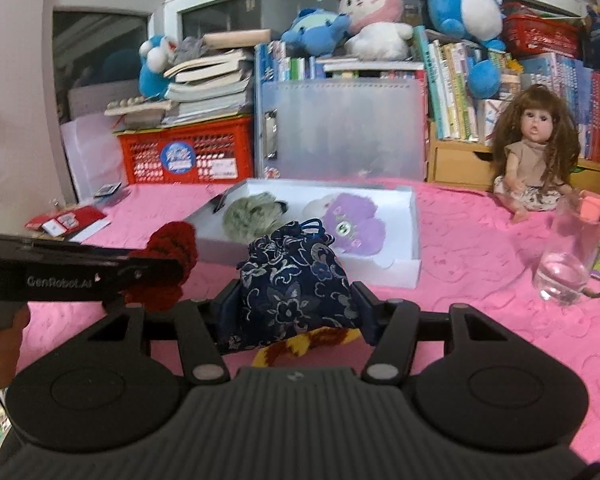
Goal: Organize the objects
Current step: 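Carry red knitted item in left tool into white box while right tool carries blue pouch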
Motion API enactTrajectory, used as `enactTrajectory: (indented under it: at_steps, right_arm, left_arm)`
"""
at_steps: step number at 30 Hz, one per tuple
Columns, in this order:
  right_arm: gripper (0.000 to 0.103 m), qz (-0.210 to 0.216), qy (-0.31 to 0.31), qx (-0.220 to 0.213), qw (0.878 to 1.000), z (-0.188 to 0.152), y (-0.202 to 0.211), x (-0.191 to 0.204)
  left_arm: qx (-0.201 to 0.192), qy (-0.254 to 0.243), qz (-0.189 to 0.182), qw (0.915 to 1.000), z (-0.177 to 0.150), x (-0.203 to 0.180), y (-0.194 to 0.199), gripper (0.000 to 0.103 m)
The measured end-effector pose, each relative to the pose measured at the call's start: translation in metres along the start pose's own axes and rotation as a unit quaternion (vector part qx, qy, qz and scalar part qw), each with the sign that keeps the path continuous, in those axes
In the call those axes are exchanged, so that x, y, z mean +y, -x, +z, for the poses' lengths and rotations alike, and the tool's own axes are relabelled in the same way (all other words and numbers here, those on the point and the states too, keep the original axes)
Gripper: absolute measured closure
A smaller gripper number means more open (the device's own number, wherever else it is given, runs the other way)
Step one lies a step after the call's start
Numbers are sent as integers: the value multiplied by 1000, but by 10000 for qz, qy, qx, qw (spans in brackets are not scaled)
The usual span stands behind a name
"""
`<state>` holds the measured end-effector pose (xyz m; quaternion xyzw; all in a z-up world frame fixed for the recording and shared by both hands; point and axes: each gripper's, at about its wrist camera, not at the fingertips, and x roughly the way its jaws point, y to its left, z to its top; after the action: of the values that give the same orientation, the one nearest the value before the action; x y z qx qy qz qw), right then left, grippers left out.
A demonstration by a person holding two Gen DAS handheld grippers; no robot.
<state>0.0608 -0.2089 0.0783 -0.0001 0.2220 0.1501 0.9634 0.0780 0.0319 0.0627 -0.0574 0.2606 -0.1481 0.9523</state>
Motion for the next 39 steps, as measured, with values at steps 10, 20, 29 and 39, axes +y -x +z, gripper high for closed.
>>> enactTrajectory:
  at_steps: [10, 20, 29, 39]
  right_arm:
    - [42, -231, -373, 69, 9990, 18, -14, -23]
    - [50, -270, -849, 169, 9959, 40, -42, -45]
    - [34, -353, -865, 580, 9939, 18, -50, -52]
    - [13, -426, -912, 872, 9911, -6, -60, -54]
  left_arm:
    - [-104, 190, 137, 9997, 21, 15, -12, 64]
    - [-127, 481, 301, 9983, 42, 33, -38, 64]
    - [9, 457, 342, 9984, 32, 35, -49, 64]
    - [131, 484, 359, 9981, 23, 35, -48, 64]
